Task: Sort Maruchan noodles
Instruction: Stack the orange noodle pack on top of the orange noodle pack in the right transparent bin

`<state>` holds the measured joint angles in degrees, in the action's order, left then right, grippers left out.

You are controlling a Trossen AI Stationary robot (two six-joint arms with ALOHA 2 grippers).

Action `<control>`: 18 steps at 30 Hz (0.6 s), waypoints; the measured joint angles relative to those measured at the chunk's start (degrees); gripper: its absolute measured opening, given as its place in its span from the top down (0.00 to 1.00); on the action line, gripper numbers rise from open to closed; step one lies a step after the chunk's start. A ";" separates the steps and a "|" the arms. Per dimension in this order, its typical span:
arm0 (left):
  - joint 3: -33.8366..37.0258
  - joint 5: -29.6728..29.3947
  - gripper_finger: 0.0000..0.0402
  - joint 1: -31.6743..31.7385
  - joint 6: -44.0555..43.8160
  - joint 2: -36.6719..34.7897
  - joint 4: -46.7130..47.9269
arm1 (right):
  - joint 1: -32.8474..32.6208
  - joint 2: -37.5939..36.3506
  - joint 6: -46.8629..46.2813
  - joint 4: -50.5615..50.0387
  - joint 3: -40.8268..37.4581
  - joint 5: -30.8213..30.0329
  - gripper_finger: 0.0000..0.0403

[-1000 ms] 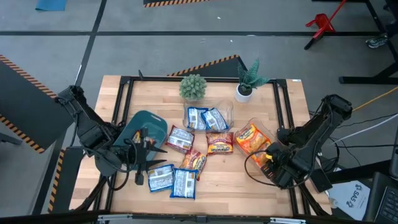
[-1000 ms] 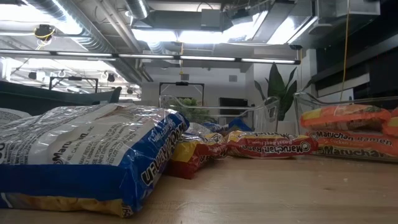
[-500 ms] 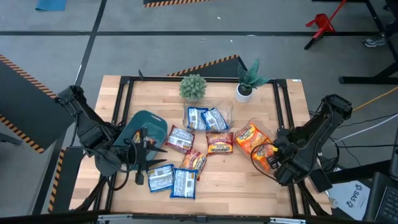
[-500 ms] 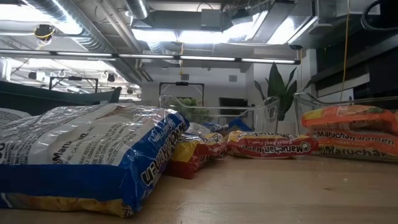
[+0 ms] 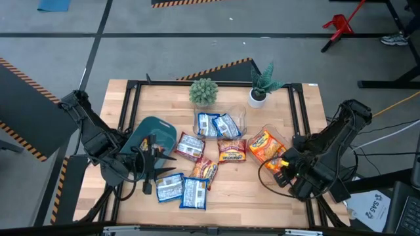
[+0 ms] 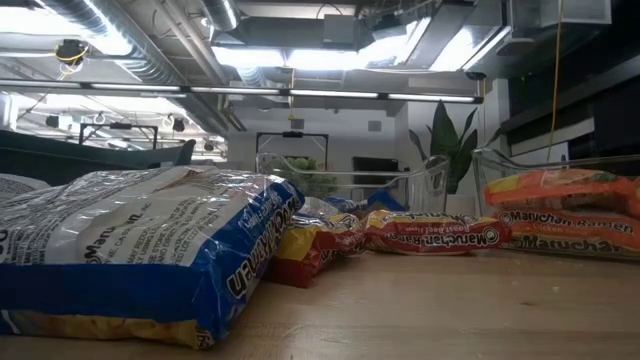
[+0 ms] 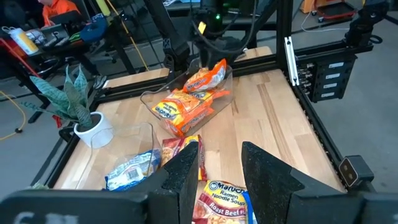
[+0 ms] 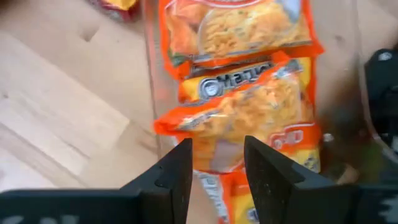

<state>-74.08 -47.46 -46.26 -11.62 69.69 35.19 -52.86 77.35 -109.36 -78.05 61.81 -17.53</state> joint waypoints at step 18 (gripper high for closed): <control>0.00 0.63 0.71 -1.03 -1.53 0.00 0.39 | 0.02 10.73 -1.21 8.52 -0.05 1.30 0.69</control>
<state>-74.08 -46.83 -47.29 -13.15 69.69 35.57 -52.84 88.08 -110.57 -69.53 61.76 -16.23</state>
